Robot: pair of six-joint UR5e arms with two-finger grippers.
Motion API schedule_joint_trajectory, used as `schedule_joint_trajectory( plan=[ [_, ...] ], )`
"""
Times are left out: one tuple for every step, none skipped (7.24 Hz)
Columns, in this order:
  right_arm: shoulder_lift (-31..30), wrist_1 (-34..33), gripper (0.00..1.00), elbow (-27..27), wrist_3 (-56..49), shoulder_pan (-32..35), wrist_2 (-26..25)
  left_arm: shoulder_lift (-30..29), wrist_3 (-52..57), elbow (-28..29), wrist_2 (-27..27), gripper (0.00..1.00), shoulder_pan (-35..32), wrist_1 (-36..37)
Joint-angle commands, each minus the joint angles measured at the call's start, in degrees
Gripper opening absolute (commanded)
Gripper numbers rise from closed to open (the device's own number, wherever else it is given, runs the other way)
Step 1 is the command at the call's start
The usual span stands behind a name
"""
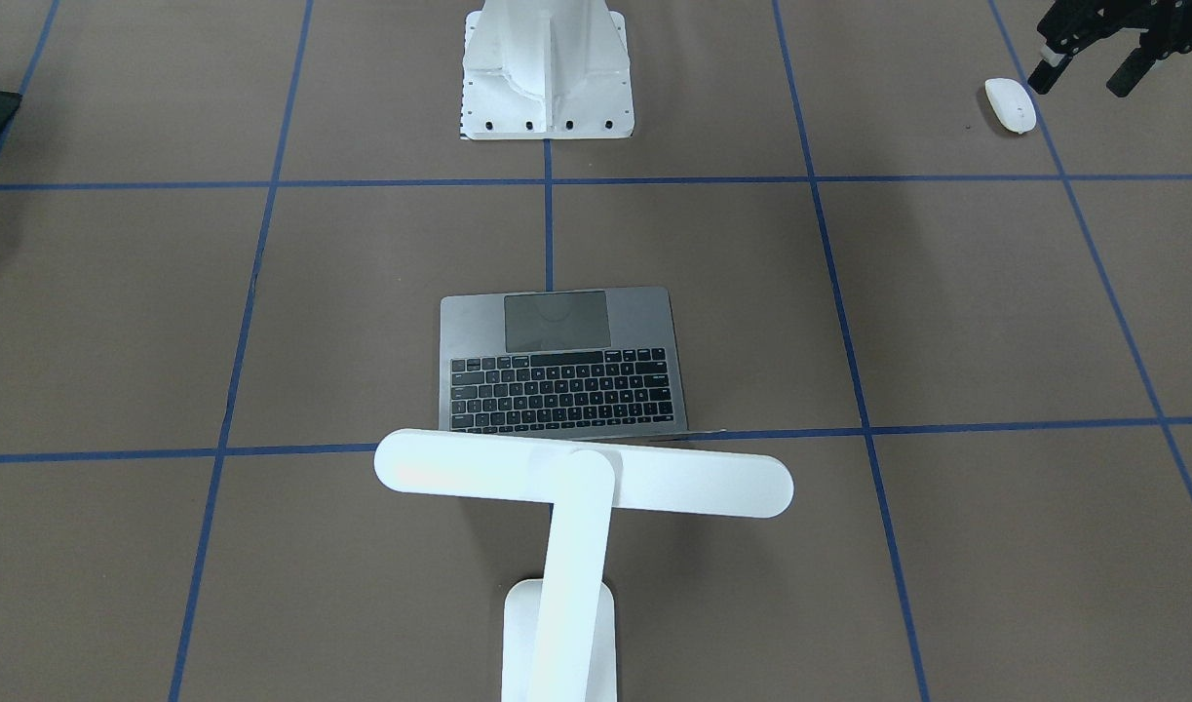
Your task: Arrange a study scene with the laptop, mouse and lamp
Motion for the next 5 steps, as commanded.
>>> schedule_joint_trajectory(
  plan=[
    [0.2, -0.3, 0.82, 0.1, 0.0, 0.0, 1.0, 0.0, 0.0, -0.2, 0.0, 1.00, 0.0, 0.1],
    [0.5, -0.4, 0.82, 0.2, 0.1, 0.0, 1.1, 0.0, 0.0, -0.2, 0.0, 1.00, 0.0, 0.0],
    [0.6, -0.4, 0.82, 0.2, 0.1, 0.0, 1.2, 0.0, 0.0, -0.3, 0.0, 1.00, 0.0, 0.1],
    [0.7, -0.5, 0.82, 0.3, 0.1, -0.1, 1.8, 0.1, 0.0, -0.5, 0.0, 1.00, 0.0, 0.1],
    [1.2, -1.4, 0.82, 0.4, 0.1, -0.1, 1.9, 0.1, 0.0, -0.5, 0.0, 1.00, 0.0, 0.1]
  ],
)
